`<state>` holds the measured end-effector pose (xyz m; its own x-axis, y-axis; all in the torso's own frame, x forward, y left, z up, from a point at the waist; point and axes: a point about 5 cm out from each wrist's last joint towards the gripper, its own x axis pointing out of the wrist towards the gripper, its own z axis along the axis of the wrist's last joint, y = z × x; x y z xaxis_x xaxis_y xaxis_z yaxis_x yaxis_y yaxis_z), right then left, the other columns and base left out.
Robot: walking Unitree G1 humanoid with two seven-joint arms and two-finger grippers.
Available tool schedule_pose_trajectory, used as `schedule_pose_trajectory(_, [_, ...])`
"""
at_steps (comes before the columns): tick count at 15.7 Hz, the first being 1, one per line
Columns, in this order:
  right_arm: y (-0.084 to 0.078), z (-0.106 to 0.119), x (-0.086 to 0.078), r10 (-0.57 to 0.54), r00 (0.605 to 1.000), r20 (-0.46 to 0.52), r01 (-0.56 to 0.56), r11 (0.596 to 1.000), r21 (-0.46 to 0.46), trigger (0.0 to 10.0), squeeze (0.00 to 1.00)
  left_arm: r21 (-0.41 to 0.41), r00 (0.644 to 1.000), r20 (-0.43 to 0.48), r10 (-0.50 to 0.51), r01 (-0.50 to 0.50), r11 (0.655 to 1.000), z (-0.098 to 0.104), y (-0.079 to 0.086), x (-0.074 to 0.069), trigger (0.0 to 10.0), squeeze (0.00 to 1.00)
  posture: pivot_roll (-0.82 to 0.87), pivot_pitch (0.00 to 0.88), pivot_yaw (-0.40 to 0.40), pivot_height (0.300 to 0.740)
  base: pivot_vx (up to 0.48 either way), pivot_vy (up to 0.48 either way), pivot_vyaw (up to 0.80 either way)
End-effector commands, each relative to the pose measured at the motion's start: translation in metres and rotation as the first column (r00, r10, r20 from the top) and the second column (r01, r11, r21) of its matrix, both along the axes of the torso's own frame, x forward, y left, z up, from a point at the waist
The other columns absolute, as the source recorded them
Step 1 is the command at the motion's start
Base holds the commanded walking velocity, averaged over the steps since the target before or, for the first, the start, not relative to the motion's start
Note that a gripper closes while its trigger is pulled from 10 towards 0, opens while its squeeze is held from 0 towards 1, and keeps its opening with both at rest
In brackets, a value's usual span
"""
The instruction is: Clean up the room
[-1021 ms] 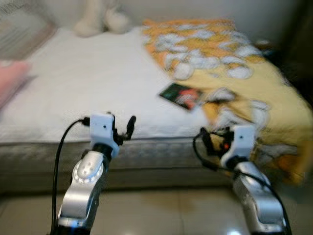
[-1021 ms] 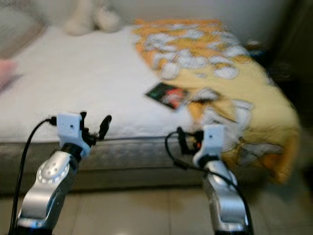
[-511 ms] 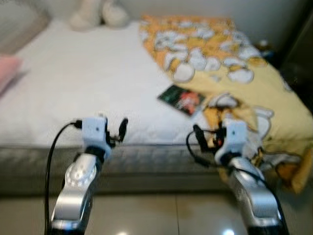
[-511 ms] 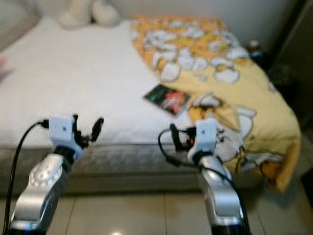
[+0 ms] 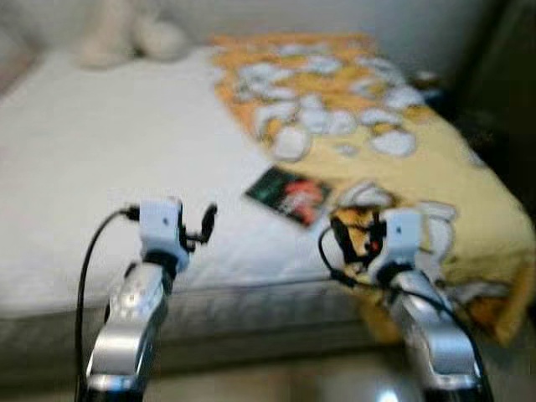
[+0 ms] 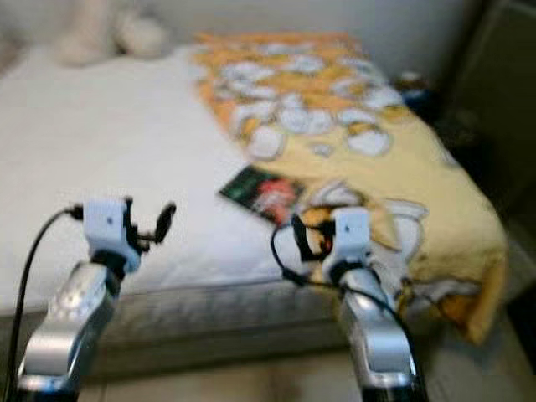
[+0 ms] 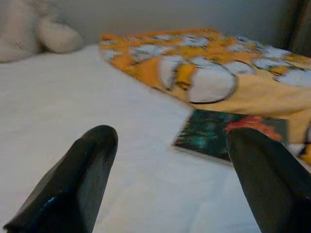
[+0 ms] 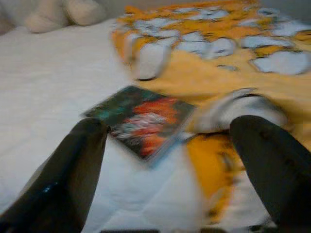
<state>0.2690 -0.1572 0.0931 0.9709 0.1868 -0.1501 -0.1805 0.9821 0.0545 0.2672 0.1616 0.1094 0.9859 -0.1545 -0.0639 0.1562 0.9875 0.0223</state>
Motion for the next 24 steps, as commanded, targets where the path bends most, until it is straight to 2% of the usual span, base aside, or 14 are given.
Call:
schedule_pose_trajectory(1, [-0.01, 0.003, -0.001, -0.027, 0.999, 0.017, 0.027, 1.0, -0.012, 10.0, 0.0, -0.009, 0.999, 0.008, -0.038, 0.038, 0.999, 0.002, -0.009, 0.002, 10.0, 0.0, -0.03, 0.0, 0.04, 0.74, 0.472, 0.0, -0.8])
schedule_pose_trajectory(3, [-0.008, 0.004, -0.001, -0.01, 0.999, 0.03, 0.011, 1.0, -0.018, 10.0, 0.0, -0.027, 1.0, -0.012, -0.029, 0.029, 0.999, -0.002, -0.007, 0.001, 10.0, 0.0, -0.02, 0.0, 0.044, 0.74, 0.465, 0.0, 0.0])
schedule_pose_trajectory(7, [0.001, 0.006, -0.005, 0.096, 0.994, 0.058, -0.094, 0.995, -0.032, 10.0, 0.0, 0.007, 0.995, -0.073, -0.069, 0.069, 0.998, -0.018, 0.005, -0.008, 10.0, 0.0, -0.02, 0.0, 0.046, 0.74, 0.468, 0.0, 0.0])
schedule_pose_trajectory(9, [0.002, 0.005, -0.007, 0.111, 0.992, 0.062, -0.109, 0.993, -0.038, 10.0, 0.0, 0.019, 0.991, -0.106, -0.08, 0.082, 0.996, -0.027, 0.011, -0.013, 10.0, 0.0, -0.02, 0.0, 0.048, 0.74, 0.444, 0.0, 0.0])
schedule_pose_trajectory(11, [0.002, 0.004, -0.009, 0.122, 0.99, 0.064, -0.12, 0.992, -0.038, 10.0, 0.0, -0.018, 0.99, -0.14, -0.024, 0.022, 1.0, -0.034, 0.021, -0.012, 10.0, 0.0, -0.02, 0.0, 0.05, 0.74, 0.0, 0.0, 0.0])
schedule_pose_trajectory(13, [0.004, 0.004, -0.01, 0.14, 0.988, 0.067, -0.137, 0.99, -0.046, 10.0, 0.0, -0.034, 0.991, -0.131, -0.017, 0.012, 0.999, -0.034, 0.027, -0.012, 10.0, 0.0, -0.03, 0.0, 0.056, 0.74, 0.0, 0.0, 0.0])
schedule_pose_trajectory(17, [0.002, 0.001, -0.013, 0.138, 0.989, 0.051, -0.135, 0.989, -0.058, 10.0, 0.0, 0.013, 0.99, -0.136, -0.025, 0.027, 1.0, -0.033, 0.029, -0.009, 10.0, 0.0, -0.03, 0.0, 0.06, 0.74, 0.0, 0.0, 0.0])
schedule_pose_trajectory(20, [0.002, -0.001, -0.014, 0.148, 0.988, 0.041, -0.146, 0.987, -0.064, 10.0, 0.0, -0.073, 0.987, -0.155, -0.047, 0.036, 0.997, -0.034, 0.023, -0.008, 10.0, 0.0, -0.03, 0.0, 0.057, 0.74, 0.0, 0.0, 0.0])
schedule_pose_trajectory(22, [0.0, -0.001, -0.015, 0.182, 0.983, 0.033, -0.179, 0.981, -0.08, 10.0, 0.0, -0.145, 0.96, -0.27, -0.067, 0.028, 0.989, -0.045, 0.019, -0.007, 10.0, 0.0, -0.03, 0.0, 0.052, 0.74, 0.0, 0.0, 0.0])
schedule_pose_trajectory(23, [-0.006, 0.0, -0.013, 0.194, 0.981, 0.029, -0.191, 0.977, -0.093, 10.0, 0.0, -0.224, 0.912, -0.394, -0.111, 0.022, 0.974, -0.062, 0.014, -0.008, 10.0, 0.0, -0.03, 0.0, 0.046, 0.74, 0.0, 0.0, 0.0])
schedule_pose_trajectory(24, [-0.009, 0.001, -0.011, 0.19, 0.981, 0.026, -0.187, 0.978, -0.094, 10.0, 0.0, -0.255, 0.901, -0.419, -0.112, 0.002, 0.967, -0.066, 0.013, -0.007, 10.0, 0.0, -0.04, 0.0, 0.049, 0.74, 0.0, 0.0, 0.0])
